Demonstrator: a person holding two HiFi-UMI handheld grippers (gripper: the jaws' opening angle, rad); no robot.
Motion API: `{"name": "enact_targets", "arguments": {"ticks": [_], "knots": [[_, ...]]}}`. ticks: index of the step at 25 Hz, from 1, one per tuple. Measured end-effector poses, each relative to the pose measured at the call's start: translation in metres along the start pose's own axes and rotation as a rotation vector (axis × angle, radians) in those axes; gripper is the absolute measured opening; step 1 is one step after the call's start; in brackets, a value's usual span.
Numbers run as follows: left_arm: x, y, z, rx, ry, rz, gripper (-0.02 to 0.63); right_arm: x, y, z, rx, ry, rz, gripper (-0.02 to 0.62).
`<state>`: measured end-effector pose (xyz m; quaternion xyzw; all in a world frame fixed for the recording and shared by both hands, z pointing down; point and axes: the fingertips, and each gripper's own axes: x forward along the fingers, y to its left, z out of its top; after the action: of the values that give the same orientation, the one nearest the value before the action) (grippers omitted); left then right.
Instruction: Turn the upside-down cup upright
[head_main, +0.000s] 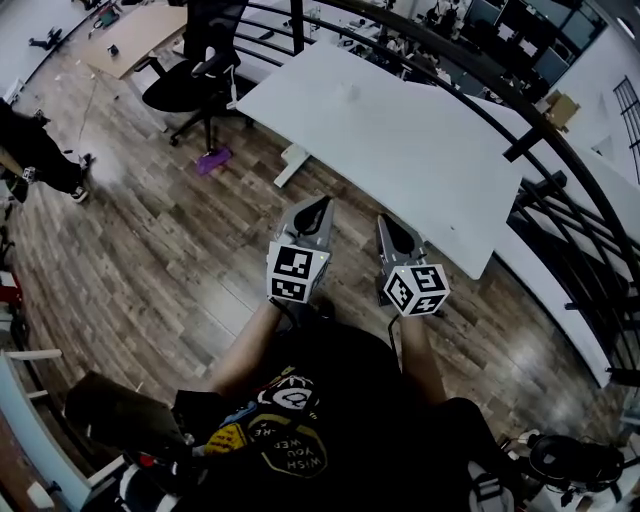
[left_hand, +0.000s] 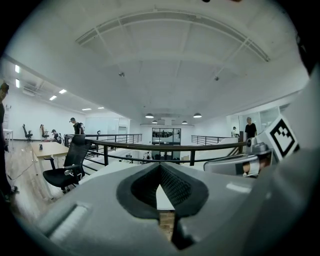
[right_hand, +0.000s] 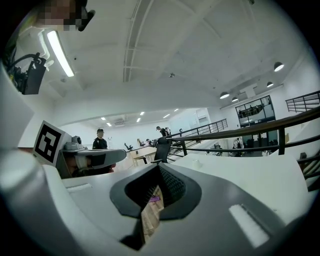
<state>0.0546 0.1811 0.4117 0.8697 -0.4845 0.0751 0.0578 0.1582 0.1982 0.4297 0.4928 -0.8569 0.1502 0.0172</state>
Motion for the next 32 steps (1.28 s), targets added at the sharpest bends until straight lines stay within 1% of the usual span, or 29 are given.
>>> {"name": "enact_targets", "arguments": {"ticks": [3, 8, 13, 16, 18, 21, 23, 25, 28, 32], "knots": [[0.013, 0.008, -0.003, 0.02, 0.017, 0.014, 0.003, 0.012, -0.008, -0.001, 0.012, 0.007, 0.001, 0.002], [0.039, 0.025, -0.012, 0.001, 0.041, 0.006, 0.003, 0.039, -0.024, 0.0, 0.017, 0.024, -0.009, 0.002], [0.071, 0.052, -0.004, 0.029, 0.03, -0.007, 0.003, 0.079, -0.041, 0.009, 0.014, 0.018, -0.034, 0.002], [0.093, 0.081, 0.001, -0.009, 0.023, -0.025, 0.003, 0.113, -0.044, 0.019, 0.016, 0.017, -0.036, 0.002], [0.112, 0.109, 0.002, -0.034, 0.019, -0.033, 0.003, 0.147, -0.044, 0.024, 0.005, 0.019, -0.034, 0.002], [0.144, 0.157, 0.0, -0.024, 0.014, -0.044, 0.003, 0.207, -0.046, 0.026, -0.004, 0.023, -0.032, 0.002], [0.156, 0.18, 0.002, -0.015, 0.007, -0.057, 0.003, 0.236, -0.043, 0.028, -0.012, 0.025, -0.036, 0.002], [0.157, 0.182, 0.008, -0.006, 0.002, -0.066, 0.003, 0.239, -0.04, 0.034, -0.019, 0.023, -0.042, 0.002], [0.153, 0.171, 0.014, 0.008, 0.003, -0.065, 0.003, 0.224, -0.041, 0.04, -0.019, 0.022, -0.047, 0.002], [0.158, 0.187, 0.015, 0.005, 0.005, -0.065, 0.003, 0.235, -0.043, 0.042, -0.037, 0.031, -0.061, 0.002]]}}
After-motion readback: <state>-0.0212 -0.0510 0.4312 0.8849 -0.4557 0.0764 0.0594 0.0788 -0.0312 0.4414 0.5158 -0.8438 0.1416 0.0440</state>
